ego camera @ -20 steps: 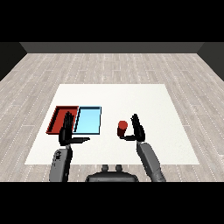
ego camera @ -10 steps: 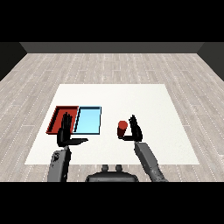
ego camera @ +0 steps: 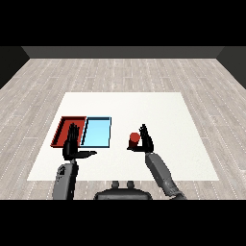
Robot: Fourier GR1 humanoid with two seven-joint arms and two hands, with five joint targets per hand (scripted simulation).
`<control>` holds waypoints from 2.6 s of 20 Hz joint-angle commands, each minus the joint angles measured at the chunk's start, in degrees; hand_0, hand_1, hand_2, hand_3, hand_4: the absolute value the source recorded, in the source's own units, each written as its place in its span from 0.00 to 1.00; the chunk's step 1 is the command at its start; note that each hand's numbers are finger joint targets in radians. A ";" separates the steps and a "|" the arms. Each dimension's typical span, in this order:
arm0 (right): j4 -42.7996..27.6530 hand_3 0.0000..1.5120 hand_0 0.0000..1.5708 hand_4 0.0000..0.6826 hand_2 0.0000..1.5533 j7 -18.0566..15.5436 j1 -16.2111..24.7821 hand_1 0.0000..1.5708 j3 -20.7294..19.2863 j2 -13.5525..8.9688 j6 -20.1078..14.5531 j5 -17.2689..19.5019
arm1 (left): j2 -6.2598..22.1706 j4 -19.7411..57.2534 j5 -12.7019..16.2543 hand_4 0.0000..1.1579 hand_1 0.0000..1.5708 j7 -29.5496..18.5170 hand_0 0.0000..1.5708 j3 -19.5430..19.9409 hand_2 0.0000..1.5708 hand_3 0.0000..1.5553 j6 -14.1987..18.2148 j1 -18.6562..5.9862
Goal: Pick the red can and put it in the red box
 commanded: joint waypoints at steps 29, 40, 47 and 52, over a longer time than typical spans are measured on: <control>15.04 0.00 0.00 0.00 0.00 -1.71 -14.43 0.00 4.71 0.00 -3.91 -8.35 | 0.65 0.15 0.88 0.00 0.00 -0.69 0.00 1.25 0.00 0.00 -0.65 1.03; 13.65 0.95 0.95 0.98 0.95 1.58 -13.08 0.95 1.20 0.00 -9.28 -2.18 | -0.38 -0.61 -0.76 0.00 0.00 -1.84 0.00 -0.34 0.00 0.00 0.29 0.60; 11.19 0.94 0.93 0.94 0.93 1.41 -12.09 0.93 4.09 -0.02 -12.05 1.65 | 0.87 -5.08 -0.47 0.00 0.00 2.20 0.00 -0.30 0.00 0.00 -0.23 2.39; -0.40 0.93 0.93 0.97 0.93 3.60 -5.55 0.93 4.12 -0.90 -13.21 4.50 | -0.67 -2.38 -1.77 0.00 0.00 -0.67 0.00 -1.78 0.00 0.00 0.15 2.62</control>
